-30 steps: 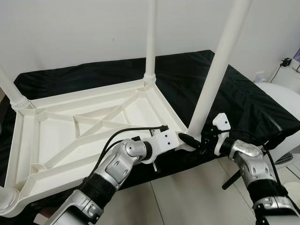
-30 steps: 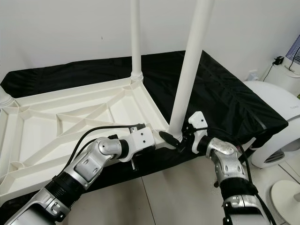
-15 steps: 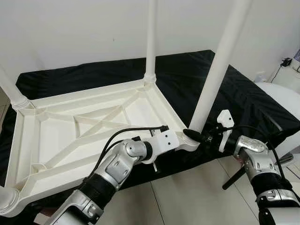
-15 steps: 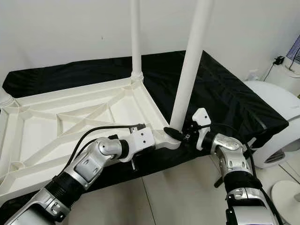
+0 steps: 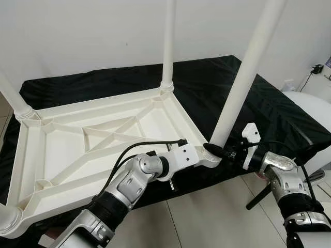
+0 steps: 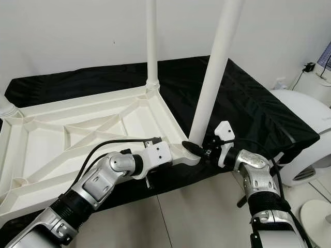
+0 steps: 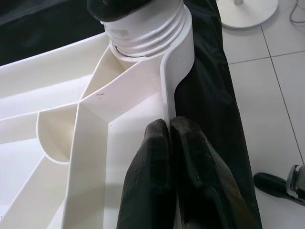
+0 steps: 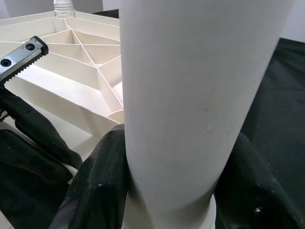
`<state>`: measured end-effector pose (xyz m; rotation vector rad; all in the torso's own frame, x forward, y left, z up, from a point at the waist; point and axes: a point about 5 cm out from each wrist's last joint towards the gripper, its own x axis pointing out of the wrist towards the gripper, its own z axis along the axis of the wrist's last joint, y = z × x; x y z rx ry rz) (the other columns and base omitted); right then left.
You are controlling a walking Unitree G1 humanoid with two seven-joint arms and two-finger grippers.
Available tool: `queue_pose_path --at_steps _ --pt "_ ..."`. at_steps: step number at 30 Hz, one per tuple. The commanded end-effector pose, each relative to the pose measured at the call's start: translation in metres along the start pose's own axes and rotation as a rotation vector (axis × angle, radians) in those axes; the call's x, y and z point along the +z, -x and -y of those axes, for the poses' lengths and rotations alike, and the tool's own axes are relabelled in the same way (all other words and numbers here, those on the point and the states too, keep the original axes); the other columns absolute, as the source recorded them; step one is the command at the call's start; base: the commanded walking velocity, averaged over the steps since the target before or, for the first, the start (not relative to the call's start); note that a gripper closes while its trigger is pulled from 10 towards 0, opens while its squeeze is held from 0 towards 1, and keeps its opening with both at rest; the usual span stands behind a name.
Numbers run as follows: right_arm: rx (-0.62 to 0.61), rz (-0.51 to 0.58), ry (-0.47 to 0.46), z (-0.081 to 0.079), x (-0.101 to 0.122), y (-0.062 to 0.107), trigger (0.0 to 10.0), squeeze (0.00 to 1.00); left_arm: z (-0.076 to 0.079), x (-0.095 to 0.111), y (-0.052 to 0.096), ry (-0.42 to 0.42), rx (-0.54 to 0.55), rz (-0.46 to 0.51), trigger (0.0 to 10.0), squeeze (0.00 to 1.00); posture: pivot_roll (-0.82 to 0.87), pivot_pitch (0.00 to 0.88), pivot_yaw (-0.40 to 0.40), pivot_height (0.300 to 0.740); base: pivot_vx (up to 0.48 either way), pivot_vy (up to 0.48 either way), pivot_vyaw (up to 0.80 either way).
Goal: Building children table
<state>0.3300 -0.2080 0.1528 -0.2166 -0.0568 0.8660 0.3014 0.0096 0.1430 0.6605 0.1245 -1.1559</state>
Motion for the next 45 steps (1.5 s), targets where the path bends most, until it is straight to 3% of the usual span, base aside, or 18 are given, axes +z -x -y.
queue_pose_path --at_steps 1,8,15,21,24,33,39,45 --pt "-0.043 0.012 -0.035 -0.005 -0.005 -0.001 10.0 0.0 0.011 -0.002 -0.004 -0.002 -0.076 -0.004 10.0 0.0 -0.1 0.032 0.016 0.74 0.0 0.0 0.0" --pt "-0.097 0.049 -0.066 -0.014 -0.009 -0.002 10.0 0.0 0.012 -0.002 -0.004 -0.002 -0.077 -0.004 10.0 0.0 -0.1 0.032 0.014 0.74 0.0 0.0 0.0" --pt "-0.295 0.138 -0.155 -0.021 -0.009 -0.001 10.0 0.0 0.012 -0.001 -0.005 0.001 -0.078 0.0 10.0 0.0 -0.11 0.04 0.015 0.74 0.0 0.0 0.0" --pt "-0.417 0.147 -0.151 -0.025 -0.005 -0.006 10.0 0.0 0.013 -0.001 -0.005 0.002 -0.08 0.0 10.0 0.0 -0.11 0.043 0.014 0.74 0.0 0.0 0.0" --pt "-0.489 0.128 -0.116 -0.035 0.002 -0.016 10.0 0.0 0.015 -0.002 -0.004 0.005 -0.084 0.0 10.0 0.0 -0.11 0.048 0.015 0.74 0.0 0.0 0.0" --pt "-0.634 0.134 -0.125 -0.053 0.02 -0.042 10.0 0.0 0.014 -0.002 -0.004 0.007 -0.084 0.0 10.0 0.0 -0.11 0.055 0.014 0.74 0.0 0.0 0.0" --pt "-0.763 0.095 -0.124 -0.068 0.021 -0.057 10.0 0.0 0.013 -0.002 -0.003 0.007 -0.077 -0.002 10.0 0.0 -0.1 0.057 0.013 0.74 0.0 0.0 0.0" --pt "-0.809 0.07 -0.135 -0.079 0.022 -0.066 10.0 0.0 0.012 -0.002 -0.003 0.009 -0.074 -0.004 10.0 0.0 -0.1 0.057 0.013 0.74 0.0 0.0 0.0"
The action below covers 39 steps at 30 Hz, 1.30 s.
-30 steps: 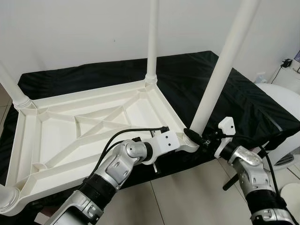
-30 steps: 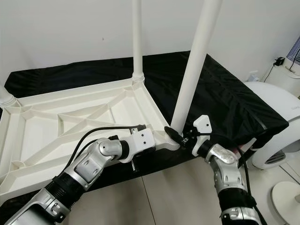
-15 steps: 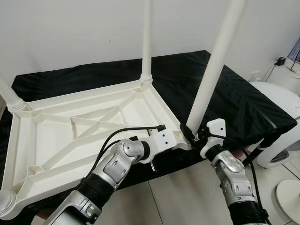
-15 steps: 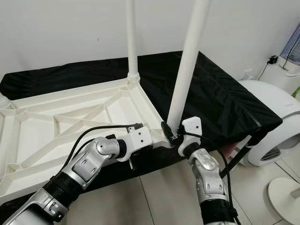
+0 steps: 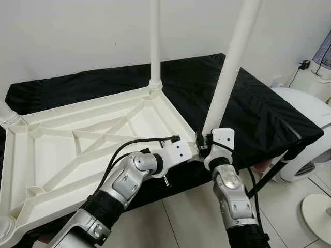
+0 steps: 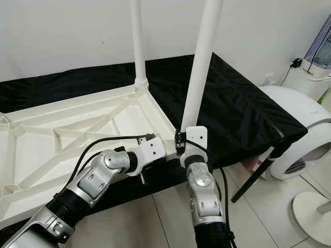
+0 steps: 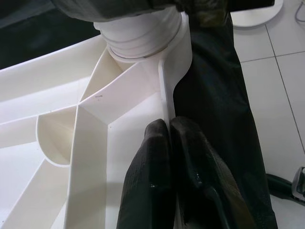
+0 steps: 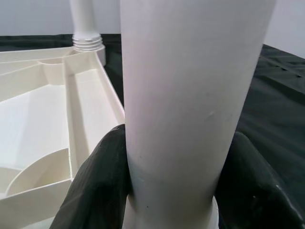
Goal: Building children table
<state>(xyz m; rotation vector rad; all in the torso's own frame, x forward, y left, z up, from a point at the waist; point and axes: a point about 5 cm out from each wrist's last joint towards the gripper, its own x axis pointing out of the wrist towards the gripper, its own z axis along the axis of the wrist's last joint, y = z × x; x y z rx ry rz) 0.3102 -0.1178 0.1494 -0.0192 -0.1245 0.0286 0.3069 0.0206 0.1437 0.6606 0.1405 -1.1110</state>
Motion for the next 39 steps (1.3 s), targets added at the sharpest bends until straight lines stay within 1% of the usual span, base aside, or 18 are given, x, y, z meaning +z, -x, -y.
queue_pose_path --at_steps 1,2,3,4,8,12,17,18,22,24,25,27,33,34,35,36,37,39 --pt "0.032 0.013 -0.005 -0.015 0.007 0.0 10.0 0.0 0.02 0.005 -0.008 -0.006 -0.11 0.019 10.0 0.0 -0.1 0.061 0.015 0.74 0.0 0.0 0.0" --pt "0.032 0.013 -0.005 -0.015 0.007 0.0 10.0 0.0 0.02 0.005 -0.008 -0.006 -0.11 0.019 10.0 0.0 -0.1 0.061 0.015 0.74 0.0 0.0 0.0" --pt "0.028 0.012 -0.011 -0.013 0.008 0.0 10.0 0.12 0.021 0.005 -0.008 -0.006 -0.112 0.019 10.0 0.0 -0.1 0.062 0.018 0.74 0.0 0.0 0.0" --pt "0.02 0.009 -0.016 -0.011 0.009 0.001 10.0 1.0 0.021 0.004 -0.008 -0.005 -0.113 0.019 10.0 0.0 -0.1 0.064 0.018 0.74 0.0 0.0 0.0" --pt "0.02 0.009 -0.024 -0.01 0.01 0.001 10.0 1.0 0.021 0.004 -0.009 -0.005 -0.114 0.019 10.0 0.0 -0.1 0.064 0.018 0.74 0.0 0.0 0.0" --pt "0.029 0.04 -0.044 -0.009 0.015 0.003 10.0 1.0 0.021 0.005 -0.009 -0.006 -0.114 0.022 10.0 0.0 -0.1 0.065 0.019 0.74 0.0 0.0 0.0" --pt "0.014 0.072 -0.031 -0.002 0.019 0.004 10.0 0.99 0.021 0.005 -0.009 -0.006 -0.114 0.021 10.0 0.0 -0.1 0.066 0.017 0.74 0.0 0.0 0.0" --pt "0.017 0.086 -0.036 0.001 0.02 0.006 10.0 0.0 0.021 0.005 -0.009 -0.005 -0.113 0.021 10.0 0.0 -0.1 0.067 0.017 0.74 0.0 0.0 0.0" --pt "0.017 0.094 -0.047 0.004 0.021 0.008 10.0 0.0 0.021 0.005 -0.009 -0.005 -0.112 0.021 10.0 0.0 -0.1 0.069 0.017 0.74 0.0 0.0 0.0" --pt "0.021 0.11 -0.062 0.012 0.021 0.015 10.0 0.0 0.021 0.004 -0.008 -0.003 -0.111 0.02 10.0 0.0 -0.1 0.071 0.017 0.74 0.0 0.0 0.0" --pt "0.021 0.11 -0.062 0.012 0.021 0.015 10.0 0.0 0.021 0.004 -0.008 -0.003 -0.111 0.02 10.0 0.0 -0.1 0.071 0.017 0.74 0.0 0.0 0.0" --pt "0.045 0.126 -0.083 0.016 0.021 0.024 10.0 0.0 0.021 0.004 -0.007 -0.002 -0.112 0.019 10.0 0.0 -0.1 0.074 0.018 0.74 0.0 0.0 0.0" --pt "0.053 0.154 -0.093 0.021 0.023 0.033 10.0 0.0 0.022 0.004 -0.007 -0.005 -0.125 0.026 10.0 0.0 -0.11 0.079 0.02 0.74 0.0 0.0 0.0" --pt "0.046 0.152 -0.087 0.022 0.023 0.034 10.0 0.0 0.023 0.005 -0.006 -0.008 -0.136 0.034 10.0 0.04 -0.11 0.079 0.02 0.74 0.0 0.0 0.0" --pt "0.046 0.152 -0.087 0.022 0.023 0.034 10.0 0.0 0.023 0.005 -0.006 -0.008 -0.136 0.034 10.0 0.04 -0.11 0.079 0.02 0.74 0.0 0.0 0.0" --pt "0.042 0.153 -0.087 0.023 0.023 0.035 10.0 0.0 0.023 0.005 -0.007 -0.004 -0.132 0.037 10.0 0.59 -0.11 0.079 0.022 0.74 0.0 0.0 0.0" --pt "0.04 0.154 -0.086 0.023 0.023 0.035 10.0 0.0 0.022 0.006 -0.007 0.004 -0.13 0.039 10.0 1.0 -0.12 0.077 0.024 0.74 0.0 0.0 0.0" --pt "0.04 0.157 -0.089 0.023 0.023 0.035 10.0 0.0 0.021 0.006 -0.007 0.011 -0.125 0.04 10.0 1.0 -0.11 0.075 0.023 0.74 0.0 0.0 0.0"
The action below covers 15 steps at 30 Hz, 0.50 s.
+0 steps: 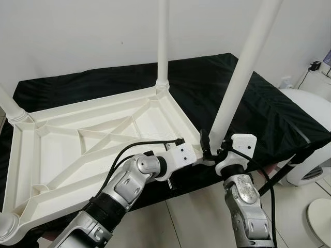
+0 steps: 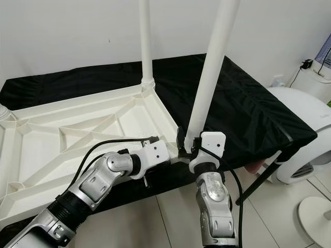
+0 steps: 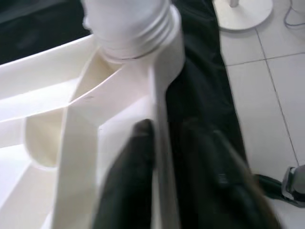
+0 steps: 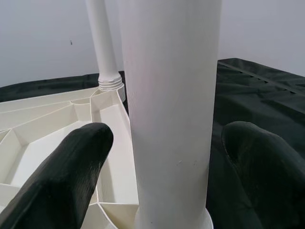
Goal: Building children table
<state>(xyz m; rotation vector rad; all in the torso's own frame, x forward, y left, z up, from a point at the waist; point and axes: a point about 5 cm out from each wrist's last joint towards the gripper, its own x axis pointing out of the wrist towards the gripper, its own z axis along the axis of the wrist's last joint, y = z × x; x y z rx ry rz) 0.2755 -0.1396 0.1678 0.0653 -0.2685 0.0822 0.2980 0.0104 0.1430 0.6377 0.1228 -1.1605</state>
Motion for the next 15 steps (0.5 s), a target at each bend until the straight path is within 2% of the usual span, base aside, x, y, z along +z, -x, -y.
queue_pose_path --at_steps 1,6,11,12,14,15 --pt "-0.006 0.013 -0.004 0.002 0.001 0.002 10.0 0.0 0.009 -0.001 -0.003 0.016 -0.085 0.003 10.0 1.0 -0.11 0.076 0.024 0.74 0.0 0.0 0.0" --pt "0.004 0.011 -0.006 0.003 0.001 0.005 10.0 0.0 0.011 -0.001 0.0 0.015 -0.109 0.007 10.0 1.0 -0.11 0.072 0.021 0.74 0.0 0.0 0.0" --pt "0.011 0.01 -0.006 0.004 0.001 0.008 10.0 0.0 0.008 0.0 0.001 0.013 -0.084 0.009 10.0 1.0 -0.11 0.071 0.021 0.74 0.0 0.0 0.0" --pt "0.024 0.007 -0.009 0.005 0.001 0.011 10.0 0.0 0.007 0.002 0.005 0.001 -0.082 0.015 10.0 0.0 -0.11 0.069 0.024 0.74 0.0 0.0 0.0" --pt "0.024 0.007 -0.009 0.005 0.001 0.011 10.0 0.0 0.007 0.002 0.005 0.001 -0.082 0.015 10.0 0.0 -0.11 0.069 0.024 0.74 0.0 0.0 0.0" --pt "0.042 0.008 -0.002 0.006 0.001 0.015 10.0 0.0 0.006 0.005 0.011 -0.008 -0.084 0.027 10.0 0.0 -0.12 0.069 0.028 0.74 0.0 0.0 0.0"
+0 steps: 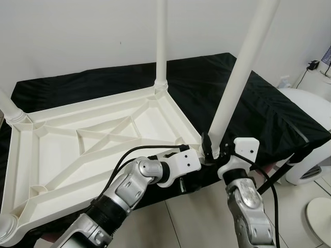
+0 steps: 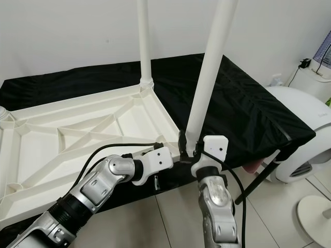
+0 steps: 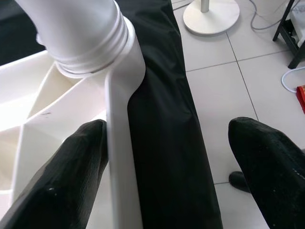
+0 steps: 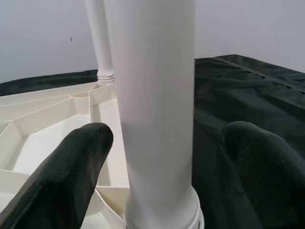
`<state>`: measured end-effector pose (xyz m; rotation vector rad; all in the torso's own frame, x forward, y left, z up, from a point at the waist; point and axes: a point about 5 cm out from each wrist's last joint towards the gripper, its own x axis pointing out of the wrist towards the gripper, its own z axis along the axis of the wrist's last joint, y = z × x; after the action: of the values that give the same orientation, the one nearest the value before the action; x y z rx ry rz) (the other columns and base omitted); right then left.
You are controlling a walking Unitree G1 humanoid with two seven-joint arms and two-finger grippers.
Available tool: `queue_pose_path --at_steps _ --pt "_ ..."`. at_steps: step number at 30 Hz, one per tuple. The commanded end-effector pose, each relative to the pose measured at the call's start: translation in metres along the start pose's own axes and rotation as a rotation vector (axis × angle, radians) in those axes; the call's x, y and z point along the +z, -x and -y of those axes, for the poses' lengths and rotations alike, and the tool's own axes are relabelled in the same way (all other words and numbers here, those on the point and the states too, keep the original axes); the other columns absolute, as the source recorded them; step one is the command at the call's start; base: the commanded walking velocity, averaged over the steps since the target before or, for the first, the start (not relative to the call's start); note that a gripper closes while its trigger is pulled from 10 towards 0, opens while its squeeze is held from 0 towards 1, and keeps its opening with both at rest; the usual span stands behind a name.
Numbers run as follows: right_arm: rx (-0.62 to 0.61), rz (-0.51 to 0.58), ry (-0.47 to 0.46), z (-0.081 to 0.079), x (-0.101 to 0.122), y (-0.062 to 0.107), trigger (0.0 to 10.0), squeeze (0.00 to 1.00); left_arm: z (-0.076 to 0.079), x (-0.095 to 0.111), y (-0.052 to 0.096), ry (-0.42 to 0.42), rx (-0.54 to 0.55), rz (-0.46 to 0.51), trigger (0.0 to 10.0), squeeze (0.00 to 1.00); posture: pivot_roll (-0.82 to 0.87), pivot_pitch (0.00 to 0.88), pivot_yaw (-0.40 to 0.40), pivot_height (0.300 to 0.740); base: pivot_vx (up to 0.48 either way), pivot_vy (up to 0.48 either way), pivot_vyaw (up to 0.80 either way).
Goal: Building children table
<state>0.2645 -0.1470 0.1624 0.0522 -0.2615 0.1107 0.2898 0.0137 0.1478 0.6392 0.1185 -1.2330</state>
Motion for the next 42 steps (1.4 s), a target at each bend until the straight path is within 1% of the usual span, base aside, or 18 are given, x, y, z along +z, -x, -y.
queue_pose_path --at_steps 1,3,6,8,10,13,15,18,21,24,25,26,30,31,33,36,39,42 --pt "0.034 0.011 -0.008 0.0 0.001 0.006 10.0 0.0 0.001 0.004 0.009 0.003 -0.02 0.023 10.0 0.0 -0.12 0.069 0.031 0.74 0.0 0.0 0.0" --pt "0.034 0.011 -0.008 0.0 0.001 0.006 10.0 0.0 0.001 0.004 0.009 0.003 -0.02 0.023 10.0 0.0 -0.12 0.069 0.031 0.74 0.0 0.0 0.0" --pt "0.089 -0.005 -0.003 -0.002 -0.002 0.012 10.0 0.0 -0.006 0.013 0.025 -0.002 -0.009 0.06 10.0 0.0 -0.11 0.071 0.036 0.74 0.0 0.0 0.0" --pt "0.089 -0.005 -0.003 -0.002 -0.002 0.012 10.0 0.0 -0.006 0.013 0.025 -0.002 -0.009 0.06 10.0 0.0 -0.11 0.071 0.036 0.74 0.0 0.0 0.0" --pt "0.142 -0.028 0.0 -0.004 -0.006 0.015 10.0 0.0 -0.015 0.029 0.044 -0.004 0.014 0.125 10.0 0.0 -0.1 0.075 0.036 0.74 0.0 0.0 0.0" --pt "0.165 -0.038 0.003 -0.005 -0.006 0.016 10.0 0.0 -0.019 0.037 0.053 -0.004 0.027 0.154 10.0 0.0 -0.1 0.077 0.036 0.74 0.0 0.0 0.0" --pt "0.214 -0.049 0.001 -0.007 -0.006 0.017 10.0 0.0 -0.029 0.046 0.07 0.004 0.091 0.192 10.0 0.0 -0.1 0.08 0.041 0.74 0.0 0.0 0.0" --pt "0.264 -0.055 0.006 -0.011 -0.005 0.019 10.0 0.0 -0.037 0.043 0.084 0.034 0.183 0.182 10.0 0.0 -0.09 0.08 0.044 0.74 0.0 0.0 0.0" --pt "0.271 -0.054 0.009 -0.011 -0.004 0.019 10.0 0.0 -0.038 0.042 0.086 0.041 0.195 0.178 10.0 0.0 -0.09 0.08 0.044 0.74 0.0 0.0 0.0" --pt "0.318 -0.077 0.008 -0.011 -0.007 0.021 10.0 0.0 -0.044 0.033 0.097 0.101 0.317 0.162 10.0 0.0 -0.09 0.088 0.05 0.74 0.0 0.0 0.0" --pt "0.335 -0.099 0.01 -0.011 -0.01 0.024 10.0 0.0 -0.049 0.026 0.102 0.15 0.416 0.151 10.0 0.0 -0.09 0.09 0.052 0.74 0.0 0.0 0.0" --pt "0.335 -0.099 0.01 -0.011 -0.01 0.024 10.0 0.0 -0.049 0.026 0.102 0.15 0.416 0.151 10.0 0.0 -0.09 0.09 0.052 0.74 0.0 0.0 0.0" --pt "0.321 -0.106 0.022 -0.007 -0.012 0.026 10.0 0.0 -0.058 0.003 0.109 0.293 0.647 0.12 10.0 0.0 -0.09 0.096 0.051 0.74 0.0 0.0 0.0" --pt "0.321 -0.106 0.022 -0.007 -0.012 0.026 10.0 0.0 -0.058 0.003 0.109 0.293 0.647 0.12 10.0 0.0 -0.09 0.096 0.051 0.74 0.0 0.0 0.0" --pt "0.322 -0.107 0.023 -0.006 -0.012 0.028 10.0 0.0 -0.061 -0.009 0.117 0.368 0.789 0.104 10.0 0.0 -0.09 0.098 0.05 0.74 0.0 0.0 0.0" --pt "0.322 -0.109 0.023 -0.006 -0.012 0.028 10.0 0.0 -0.062 -0.012 0.12 0.397 0.836 0.105 10.0 0.0 -0.09 0.098 0.051 0.74 0.0 0.0 0.0" --pt "0.337 -0.119 0.033 -0.007 -0.013 0.032 10.0 0.0 -0.059 -0.023 0.135 0.456 1.027 0.103 10.0 0.0 -0.09 0.101 0.048 0.74 0.0 0.0 0.0" --pt "0.348 -0.125 0.036 -0.007 -0.014 0.034 10.0 0.0 -0.057 -0.025 0.142 0.447 1.115 0.107 10.0 0.0 -0.09 0.1 0.045 0.74 0.0 0.0 0.0"
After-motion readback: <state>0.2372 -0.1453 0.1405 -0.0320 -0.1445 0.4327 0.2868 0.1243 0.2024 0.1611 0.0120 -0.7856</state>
